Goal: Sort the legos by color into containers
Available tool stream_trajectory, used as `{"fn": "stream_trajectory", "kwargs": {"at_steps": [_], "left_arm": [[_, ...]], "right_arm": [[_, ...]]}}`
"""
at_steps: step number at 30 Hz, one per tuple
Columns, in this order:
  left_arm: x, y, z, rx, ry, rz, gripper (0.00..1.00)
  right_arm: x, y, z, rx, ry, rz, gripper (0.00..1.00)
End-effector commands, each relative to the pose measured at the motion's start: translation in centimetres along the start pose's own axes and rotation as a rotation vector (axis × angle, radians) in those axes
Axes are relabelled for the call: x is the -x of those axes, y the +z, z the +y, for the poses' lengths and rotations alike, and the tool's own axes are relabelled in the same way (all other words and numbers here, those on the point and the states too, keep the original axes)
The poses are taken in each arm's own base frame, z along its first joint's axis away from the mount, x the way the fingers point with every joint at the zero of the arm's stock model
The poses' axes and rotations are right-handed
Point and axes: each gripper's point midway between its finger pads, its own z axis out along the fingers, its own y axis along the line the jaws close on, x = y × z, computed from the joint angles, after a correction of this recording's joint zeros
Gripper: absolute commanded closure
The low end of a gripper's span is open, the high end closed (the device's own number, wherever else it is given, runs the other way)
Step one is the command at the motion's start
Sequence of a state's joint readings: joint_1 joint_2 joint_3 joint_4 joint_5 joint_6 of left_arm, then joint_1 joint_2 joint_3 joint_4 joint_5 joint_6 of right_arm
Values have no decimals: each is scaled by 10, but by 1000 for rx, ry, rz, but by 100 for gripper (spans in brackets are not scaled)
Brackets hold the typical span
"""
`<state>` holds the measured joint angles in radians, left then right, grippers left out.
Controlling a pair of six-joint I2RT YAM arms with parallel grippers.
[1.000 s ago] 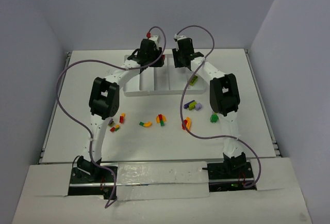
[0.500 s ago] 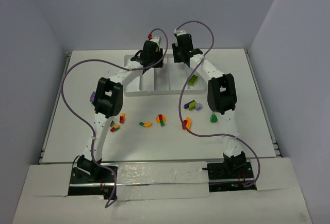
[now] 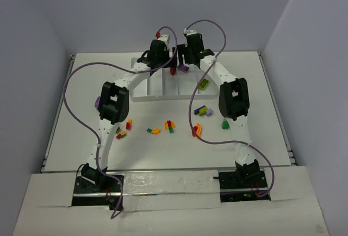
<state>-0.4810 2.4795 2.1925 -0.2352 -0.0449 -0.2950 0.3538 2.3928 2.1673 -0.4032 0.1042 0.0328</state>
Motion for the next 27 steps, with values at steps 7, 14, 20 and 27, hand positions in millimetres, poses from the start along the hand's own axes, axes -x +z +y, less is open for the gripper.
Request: {"fn": "stream_trajectory", "kwargs": {"at_steps": [7, 14, 20, 27], "left_arm": [[142, -149, 14, -136, -76, -278, 1], [72, -208, 24, -125, 84, -85, 1], [38, -231, 36, -76, 59, -73, 1], [30, -238, 40, -56, 36, -66, 1]], "right_arm": [[57, -140, -31, 46, -2, -84, 12], [-84, -207, -53, 138, -98, 240, 14], [-184, -244, -76, 74, -66, 486, 16], [-234, -252, -100, -12, 1, 653, 24]]}}
